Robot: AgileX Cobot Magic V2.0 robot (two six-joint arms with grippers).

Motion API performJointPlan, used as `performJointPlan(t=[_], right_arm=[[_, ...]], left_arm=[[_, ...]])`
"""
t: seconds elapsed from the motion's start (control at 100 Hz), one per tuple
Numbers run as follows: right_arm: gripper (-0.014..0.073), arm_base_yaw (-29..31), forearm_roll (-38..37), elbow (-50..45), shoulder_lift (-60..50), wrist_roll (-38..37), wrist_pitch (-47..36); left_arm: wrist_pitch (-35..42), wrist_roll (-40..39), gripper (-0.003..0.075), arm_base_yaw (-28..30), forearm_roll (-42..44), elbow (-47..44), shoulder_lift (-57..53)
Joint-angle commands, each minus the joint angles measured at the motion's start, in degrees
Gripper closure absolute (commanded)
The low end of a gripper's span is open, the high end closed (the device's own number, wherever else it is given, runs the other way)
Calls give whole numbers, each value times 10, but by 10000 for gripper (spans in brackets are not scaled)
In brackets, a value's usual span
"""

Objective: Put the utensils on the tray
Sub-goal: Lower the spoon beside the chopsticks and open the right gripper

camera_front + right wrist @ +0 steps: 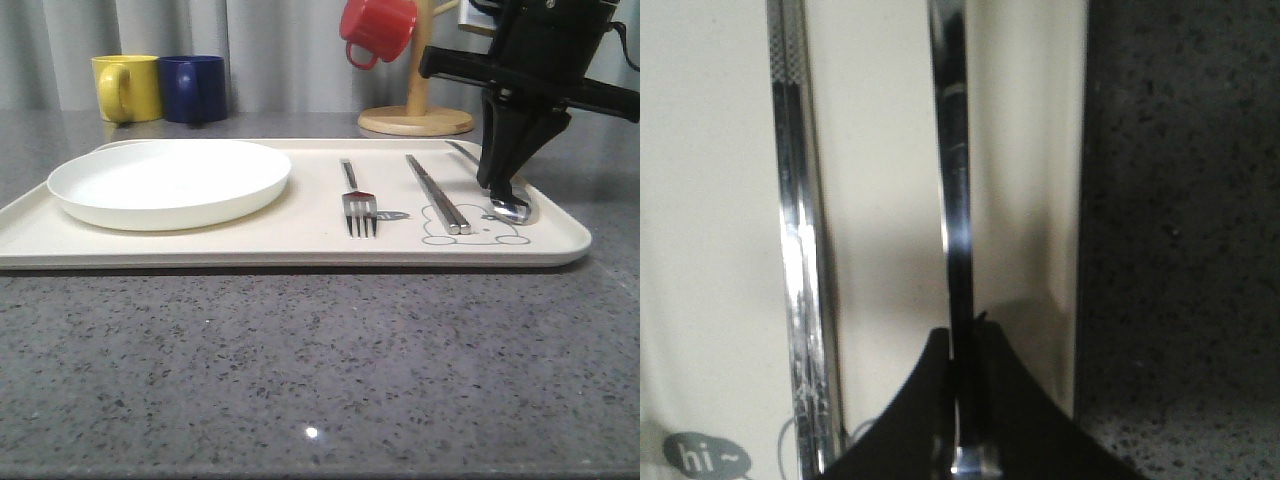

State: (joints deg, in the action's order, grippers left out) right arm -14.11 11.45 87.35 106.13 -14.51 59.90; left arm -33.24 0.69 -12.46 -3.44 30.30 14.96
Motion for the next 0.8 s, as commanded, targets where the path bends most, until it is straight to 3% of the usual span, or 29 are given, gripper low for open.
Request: performJointPlan(t=[0.0, 0.2, 0.39, 0.46, 0.71, 0.79], right_arm=[[674, -2, 10, 14, -24, -1, -15], [629, -2, 10, 14, -23, -1, -14], [353, -2, 10, 14, -23, -1, -16], [291, -2, 10, 14, -24, -1, -17], [295, -2, -12, 14, -70, 18, -37], [384, -2, -45, 14, -99, 19, -39]], left_arm=[[42, -2, 739, -4, -2, 16, 6], [42, -2, 739, -4, -2, 16, 6], [42, -2, 739, -4, -2, 16, 6], [42, -2, 739, -4, -2, 16, 6], [42, -2, 739, -4, -2, 16, 6], [42, -2, 739, -4, -2, 16, 6]])
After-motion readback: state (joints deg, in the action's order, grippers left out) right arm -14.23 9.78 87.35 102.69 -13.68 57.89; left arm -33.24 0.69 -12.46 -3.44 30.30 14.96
